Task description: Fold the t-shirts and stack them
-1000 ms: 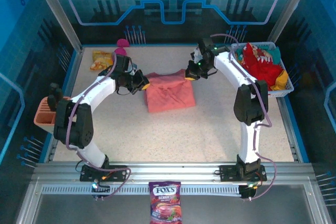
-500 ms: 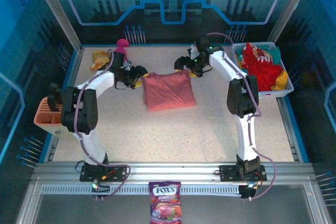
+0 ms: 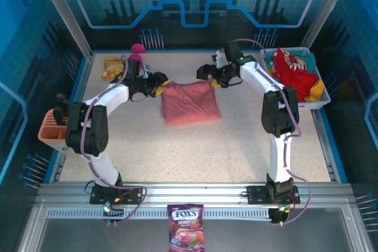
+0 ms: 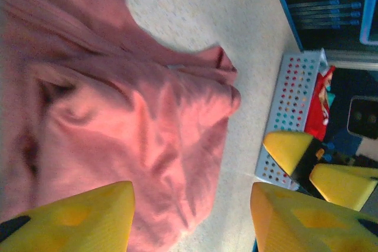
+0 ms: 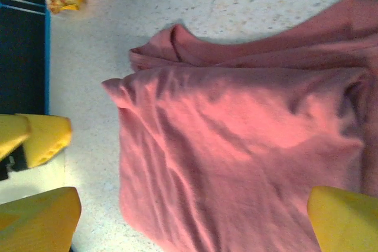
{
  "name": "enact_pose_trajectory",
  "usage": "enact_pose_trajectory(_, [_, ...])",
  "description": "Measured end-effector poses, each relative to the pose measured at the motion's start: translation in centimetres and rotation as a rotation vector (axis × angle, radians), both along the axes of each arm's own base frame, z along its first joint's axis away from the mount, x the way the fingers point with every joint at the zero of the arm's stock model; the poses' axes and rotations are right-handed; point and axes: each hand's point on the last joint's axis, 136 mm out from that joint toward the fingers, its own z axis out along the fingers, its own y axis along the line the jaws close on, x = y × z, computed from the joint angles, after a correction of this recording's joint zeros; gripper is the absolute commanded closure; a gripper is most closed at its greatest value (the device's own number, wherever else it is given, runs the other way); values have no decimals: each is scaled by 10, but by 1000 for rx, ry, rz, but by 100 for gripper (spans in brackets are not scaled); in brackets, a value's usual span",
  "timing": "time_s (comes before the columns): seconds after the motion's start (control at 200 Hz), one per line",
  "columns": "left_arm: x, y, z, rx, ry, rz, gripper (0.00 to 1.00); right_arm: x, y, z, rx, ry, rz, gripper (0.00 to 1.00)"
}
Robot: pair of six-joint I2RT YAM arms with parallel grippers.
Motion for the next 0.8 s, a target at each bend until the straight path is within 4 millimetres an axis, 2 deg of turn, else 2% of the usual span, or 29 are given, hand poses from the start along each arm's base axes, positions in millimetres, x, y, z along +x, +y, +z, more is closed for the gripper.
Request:
enact_pose_trajectory(0.135, [5,-40,-7,-52,-16,-44,47,-1,15,-7,94,29,-31,0])
enact_pose_trajectory(0.205, [12,-49,-17,-82,-13,-38,47,-3,21,-15,142,61,-60,0])
enact_pose_trajectory(0.32, [23,-47,-39,-98,13,2,48,-3,34,-23,211,103,-102,0])
enact_pose_trajectory(0.47, [32,-41,-58,-101,33,40,47,9,60,-21,290,90,-106,0])
enact_pose_trajectory(0.57, [36,-39,-67,-104,46,57,47,20,75,-28,325,87,-109,0])
enact_pose_trajectory(0.72, [42,-27,-80,-103,59,84,47,35,78,-58,342,122,-136,0])
enact_pose_trajectory(0.8, [47,-16,-83,-104,61,105,47,42,77,-54,357,107,-142,0])
